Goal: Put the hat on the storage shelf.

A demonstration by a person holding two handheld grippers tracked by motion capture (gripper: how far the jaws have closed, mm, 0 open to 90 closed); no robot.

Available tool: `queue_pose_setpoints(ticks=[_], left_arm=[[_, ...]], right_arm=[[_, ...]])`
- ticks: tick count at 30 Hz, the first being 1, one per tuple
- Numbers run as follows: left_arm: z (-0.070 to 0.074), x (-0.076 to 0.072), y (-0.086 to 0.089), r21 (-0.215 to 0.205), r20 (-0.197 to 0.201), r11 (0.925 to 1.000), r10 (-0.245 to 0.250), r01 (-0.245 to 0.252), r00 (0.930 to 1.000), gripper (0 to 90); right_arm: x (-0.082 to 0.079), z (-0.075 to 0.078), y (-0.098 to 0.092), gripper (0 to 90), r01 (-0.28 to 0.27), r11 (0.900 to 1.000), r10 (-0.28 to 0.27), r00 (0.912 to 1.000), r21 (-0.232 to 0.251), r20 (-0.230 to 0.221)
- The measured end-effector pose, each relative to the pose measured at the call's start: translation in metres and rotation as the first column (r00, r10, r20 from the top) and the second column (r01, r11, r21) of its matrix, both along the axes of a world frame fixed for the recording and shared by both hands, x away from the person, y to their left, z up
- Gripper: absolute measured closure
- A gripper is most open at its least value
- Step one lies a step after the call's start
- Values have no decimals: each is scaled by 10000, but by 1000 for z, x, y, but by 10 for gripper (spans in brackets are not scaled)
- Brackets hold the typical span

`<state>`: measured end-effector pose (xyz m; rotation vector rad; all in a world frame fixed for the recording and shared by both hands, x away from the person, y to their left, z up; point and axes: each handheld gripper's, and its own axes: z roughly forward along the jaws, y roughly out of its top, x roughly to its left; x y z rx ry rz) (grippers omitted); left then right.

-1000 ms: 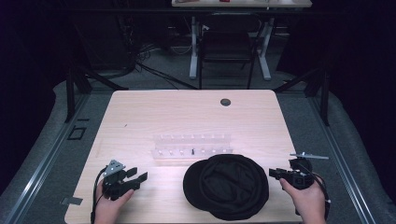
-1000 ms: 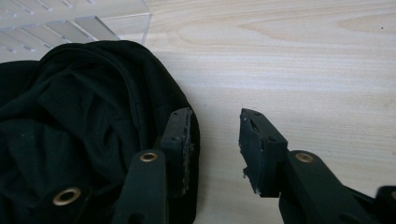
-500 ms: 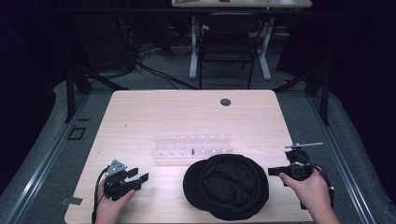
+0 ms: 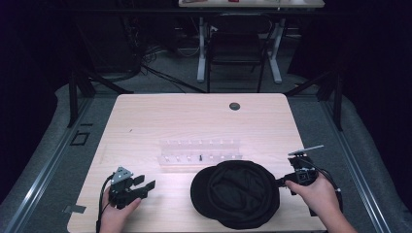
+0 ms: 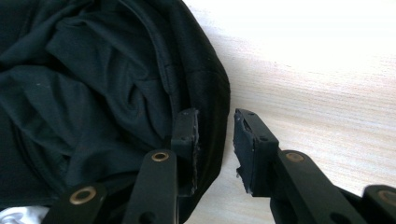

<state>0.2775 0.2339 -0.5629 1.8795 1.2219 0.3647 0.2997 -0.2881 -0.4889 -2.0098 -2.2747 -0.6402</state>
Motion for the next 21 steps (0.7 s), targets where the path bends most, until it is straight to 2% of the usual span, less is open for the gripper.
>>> queue_pose_setpoints(ticks=[2, 10, 11, 21], left_arm=[[0, 0, 0, -3, -12, 10000, -13, 13, 10000, 462], [0, 0, -1, 6, -41, 10000, -48, 48, 10000, 462], [0, 0, 0, -1, -16, 10000, -27, 27, 10000, 462], [0, 1, 1, 36, -115, 10000, -16, 17, 9999, 462]], right_arm=[[0, -1, 1, 698, 77, 10000, -77, 10000, 24, 60], [5, -4, 4, 722, -296, 9995, 293, 9991, -84, -291], [6, -5, 5, 736, -397, 9990, 388, 9985, -217, -387], [10, -11, 9, 751, -565, 9979, 540, 9960, -329, -710]])
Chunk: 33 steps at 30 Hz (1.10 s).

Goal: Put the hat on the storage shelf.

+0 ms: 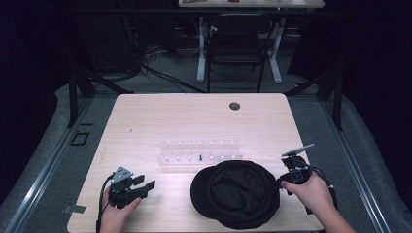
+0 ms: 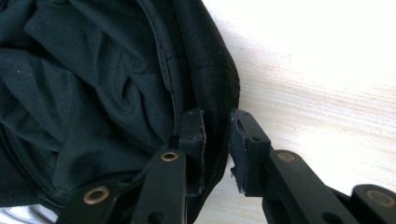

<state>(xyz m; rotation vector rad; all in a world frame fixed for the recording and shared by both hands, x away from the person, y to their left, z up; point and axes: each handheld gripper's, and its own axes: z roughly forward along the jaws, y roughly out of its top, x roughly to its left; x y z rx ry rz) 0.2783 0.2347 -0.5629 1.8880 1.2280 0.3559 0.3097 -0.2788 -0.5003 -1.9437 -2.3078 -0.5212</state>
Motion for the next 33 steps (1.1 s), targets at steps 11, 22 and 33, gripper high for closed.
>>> queue_pose_setpoints(ticks=[11, 22, 33], left_arm=[[-1, 0, 0, -38, 0, 10000, 24, -24, 10000, 462], [-1, 1, 0, -67, 15, 9999, 100, -100, 9999, 462], [-1, 1, 1, -51, 15, 10000, 83, -83, 10000, 462]], right_arm=[[1, -6, 1, 772, 28, 9999, -22, 9993, 152, -378], [1, -7, -3, 866, 210, 9972, -160, 9975, 722, -681], [-2, 5, 0, 877, 115, 9975, -81, 9988, 702, -486]])
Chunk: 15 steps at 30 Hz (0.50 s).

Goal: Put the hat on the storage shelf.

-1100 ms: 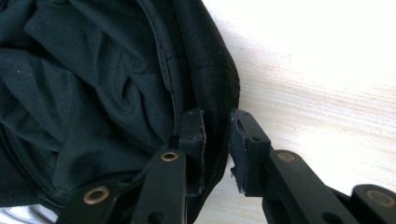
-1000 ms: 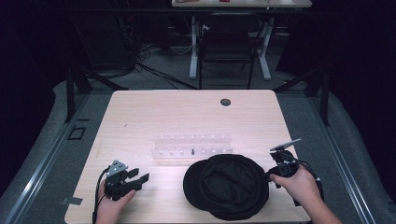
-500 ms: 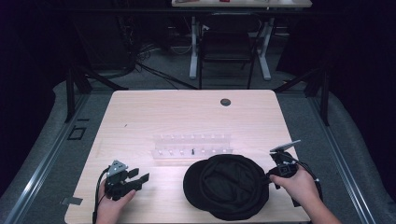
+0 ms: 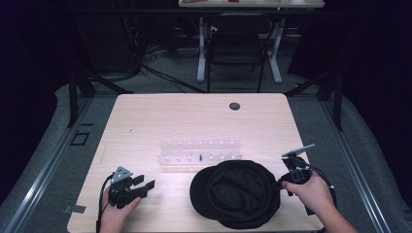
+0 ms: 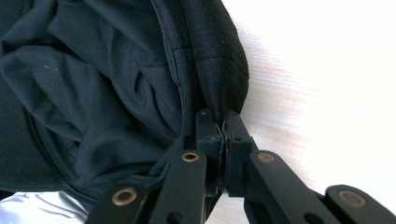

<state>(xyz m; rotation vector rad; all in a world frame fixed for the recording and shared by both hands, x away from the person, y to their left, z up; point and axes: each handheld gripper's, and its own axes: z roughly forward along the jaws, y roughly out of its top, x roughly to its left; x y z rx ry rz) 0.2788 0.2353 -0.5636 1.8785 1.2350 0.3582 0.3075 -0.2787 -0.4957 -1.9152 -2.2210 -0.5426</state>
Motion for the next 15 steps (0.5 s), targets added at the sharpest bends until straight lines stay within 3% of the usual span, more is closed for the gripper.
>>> queue_pose_setpoints(ticks=[6, 8, 11, 15], left_arm=[[0, 0, 0, 4, -7, 10000, 5, -5, 10000, 462], [0, 0, 0, -7, -16, 10000, 4, -4, 10000, 462], [0, 0, -1, -4, -19, 10000, -4, 4, 10000, 462], [0, 0, -1, -12, -32, 10000, 7, -7, 10000, 462]], right_arm=[[-2, 6, 4, 878, 97, 9999, -96, 9999, -105, 102], [-1, 9, 4, 877, -254, 9993, 251, 9996, -269, -122], [-2, 10, 7, 876, 11, 9997, -13, 10000, -264, -65], [0, 14, 7, 876, -187, 9991, 178, 9996, -382, -230]])
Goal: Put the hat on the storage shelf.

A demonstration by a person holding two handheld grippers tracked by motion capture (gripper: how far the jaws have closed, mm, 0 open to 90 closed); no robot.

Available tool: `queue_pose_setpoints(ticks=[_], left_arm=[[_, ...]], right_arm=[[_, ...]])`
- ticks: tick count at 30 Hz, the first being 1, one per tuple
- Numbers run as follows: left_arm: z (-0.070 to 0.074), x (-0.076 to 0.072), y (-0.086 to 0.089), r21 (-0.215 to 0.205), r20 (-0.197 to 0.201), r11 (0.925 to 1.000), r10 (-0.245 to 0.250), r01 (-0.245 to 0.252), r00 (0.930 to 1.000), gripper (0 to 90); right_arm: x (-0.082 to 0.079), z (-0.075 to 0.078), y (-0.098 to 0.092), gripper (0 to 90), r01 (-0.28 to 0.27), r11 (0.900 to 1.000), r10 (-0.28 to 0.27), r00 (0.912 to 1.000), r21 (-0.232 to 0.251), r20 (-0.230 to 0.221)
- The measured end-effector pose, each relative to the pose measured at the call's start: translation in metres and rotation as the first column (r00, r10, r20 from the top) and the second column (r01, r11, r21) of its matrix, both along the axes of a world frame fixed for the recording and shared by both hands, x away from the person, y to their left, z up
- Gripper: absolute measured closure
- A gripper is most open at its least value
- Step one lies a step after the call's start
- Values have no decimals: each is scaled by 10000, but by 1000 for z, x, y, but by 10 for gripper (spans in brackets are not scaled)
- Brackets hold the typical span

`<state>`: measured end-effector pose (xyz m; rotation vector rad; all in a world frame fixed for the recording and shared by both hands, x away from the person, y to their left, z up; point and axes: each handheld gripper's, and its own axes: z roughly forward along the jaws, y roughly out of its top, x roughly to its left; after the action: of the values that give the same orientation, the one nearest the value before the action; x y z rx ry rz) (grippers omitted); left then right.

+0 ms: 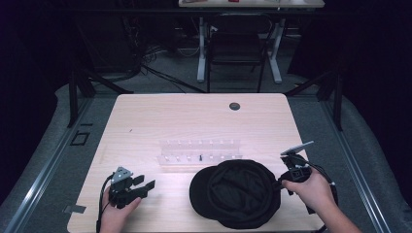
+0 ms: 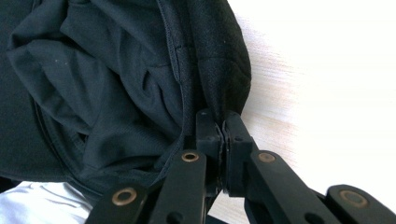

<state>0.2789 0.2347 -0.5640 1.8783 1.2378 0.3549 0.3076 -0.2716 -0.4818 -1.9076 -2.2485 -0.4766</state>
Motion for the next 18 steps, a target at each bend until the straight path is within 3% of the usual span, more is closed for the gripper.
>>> queue_pose_setpoints(ticks=[4, 7, 10, 13, 14, 16, 18], left_arm=[[0, 0, 0, -7, 25, 10000, 21, -21, 10000, 462], [0, 0, 0, -7, 8, 10000, 7, -7, 10000, 462], [0, 0, 0, -16, 14, 10000, 12, -12, 10000, 462], [0, 0, 0, -16, 8, 10000, 14, -14, 10000, 462], [0, 0, 0, -12, -11, 10000, 1, -1, 10000, 462], [0, 0, 0, -12, -16, 10000, 1, -1, 10000, 462], [0, 0, 0, -8, -17, 10000, 1, -1, 10000, 462]], right_arm=[[1, 5, 2, 878, 61, 9996, -63, 10000, 273, 64], [3, 11, -1, 880, -132, 9987, 140, 9998, 501, -145], [2, 14, 0, 881, 171, 9959, -168, 9999, 883, -40], [3, 19, -1, 882, 14, 9941, 5, 9999, 1086, -173], [2, 20, 1, 882, 252, 9925, -243, 9997, 1197, -95], [2, 23, 1, 882, 229, 9908, -211, 9997, 1335, -148], [3, 28, 0, 882, -140, 9912, 183, 9993, 1319, -314]])
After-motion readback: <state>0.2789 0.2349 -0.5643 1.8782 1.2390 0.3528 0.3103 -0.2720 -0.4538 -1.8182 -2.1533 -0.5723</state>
